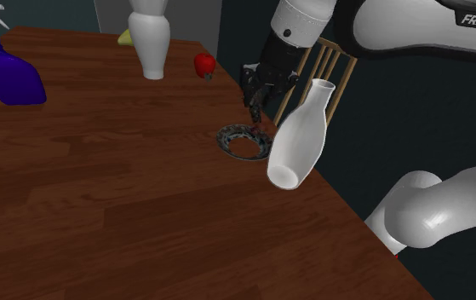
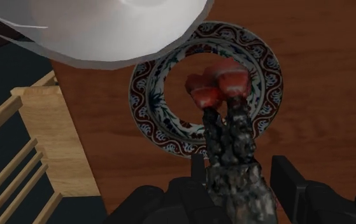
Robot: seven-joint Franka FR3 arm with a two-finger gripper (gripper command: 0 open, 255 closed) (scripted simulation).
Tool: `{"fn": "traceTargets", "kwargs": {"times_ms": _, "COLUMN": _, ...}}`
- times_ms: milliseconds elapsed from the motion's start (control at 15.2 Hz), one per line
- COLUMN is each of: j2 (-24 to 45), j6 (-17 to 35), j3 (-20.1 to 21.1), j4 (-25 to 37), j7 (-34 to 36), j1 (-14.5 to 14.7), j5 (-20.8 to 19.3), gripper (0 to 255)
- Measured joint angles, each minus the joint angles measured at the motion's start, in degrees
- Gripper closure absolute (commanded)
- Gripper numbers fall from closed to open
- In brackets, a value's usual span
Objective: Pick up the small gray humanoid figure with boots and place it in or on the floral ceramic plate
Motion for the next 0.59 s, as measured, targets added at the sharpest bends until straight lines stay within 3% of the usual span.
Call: {"fn": "traceTargets", "kwargs": {"times_ms": 594, "j2": -0.8, "j6": 6.0, "j3": 0.6, "j4": -6.8, "j7": 0.5, "j1": 0.5, "j5": 0.5, "gripper": 255}}
